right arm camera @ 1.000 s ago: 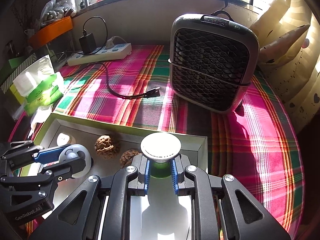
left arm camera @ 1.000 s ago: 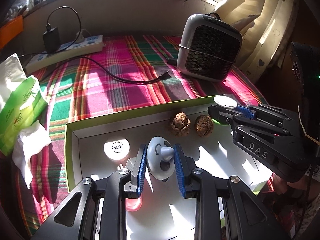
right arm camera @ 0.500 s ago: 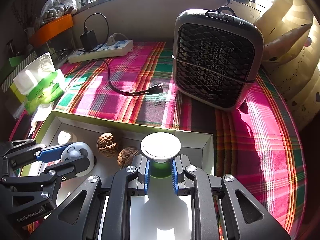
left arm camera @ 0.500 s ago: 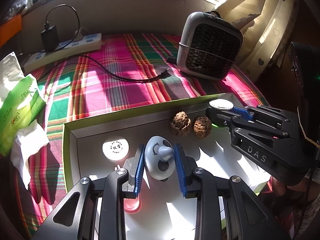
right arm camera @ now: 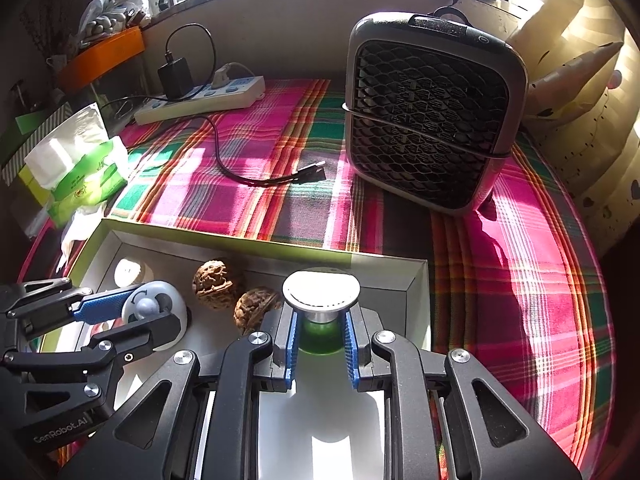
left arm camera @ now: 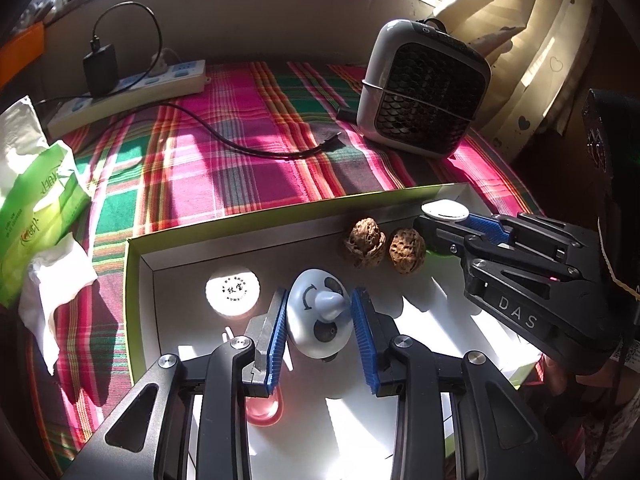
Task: Organize objects
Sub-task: 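Lower the white object and open the left tool while the right tool releases the cup in the box, then withdraw both tools from the box back toward the remaining items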
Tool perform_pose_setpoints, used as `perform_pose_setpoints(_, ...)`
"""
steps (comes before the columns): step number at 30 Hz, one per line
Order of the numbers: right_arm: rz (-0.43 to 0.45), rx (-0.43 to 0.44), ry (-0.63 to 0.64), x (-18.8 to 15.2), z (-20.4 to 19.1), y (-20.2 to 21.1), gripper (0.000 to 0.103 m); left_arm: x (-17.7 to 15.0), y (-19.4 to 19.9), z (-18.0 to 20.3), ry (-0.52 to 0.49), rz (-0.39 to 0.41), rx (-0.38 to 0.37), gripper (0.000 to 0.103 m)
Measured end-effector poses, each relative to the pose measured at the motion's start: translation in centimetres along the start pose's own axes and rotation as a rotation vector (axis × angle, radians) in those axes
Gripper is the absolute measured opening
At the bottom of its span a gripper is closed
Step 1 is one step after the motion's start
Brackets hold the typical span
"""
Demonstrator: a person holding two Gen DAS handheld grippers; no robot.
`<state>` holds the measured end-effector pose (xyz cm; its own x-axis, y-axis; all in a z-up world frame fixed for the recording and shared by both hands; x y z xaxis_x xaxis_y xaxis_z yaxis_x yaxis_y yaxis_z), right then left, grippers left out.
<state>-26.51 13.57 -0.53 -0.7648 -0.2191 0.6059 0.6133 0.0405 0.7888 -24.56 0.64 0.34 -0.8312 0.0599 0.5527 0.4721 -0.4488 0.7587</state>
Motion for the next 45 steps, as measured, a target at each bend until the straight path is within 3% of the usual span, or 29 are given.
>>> perform_pose_setpoints(13,-0.005,0.007,-0.016,-0.5,0.1,0.0,0.039,-0.1,0.1,-0.1,-0.002,-0.004,0.008,0.033)
perform_pose_setpoints(45,0.092,0.003,-0.021,-1.6,-0.1,4.7,0.043,-1.4,3.3,0.9,-0.003,0.067,0.022,0.039)
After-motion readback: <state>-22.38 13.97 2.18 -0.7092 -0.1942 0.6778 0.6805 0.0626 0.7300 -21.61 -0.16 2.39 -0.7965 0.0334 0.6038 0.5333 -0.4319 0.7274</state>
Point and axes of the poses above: each gripper's, at about its wrist camera, not at the fingertips, and y roughly against the way its jaws point, z to its right, x to its top, the point moved 2 cm from there along -y, roughly the way its jaws point, and after that the axes turned 11 degrees about -x, right-handed, at the moved point
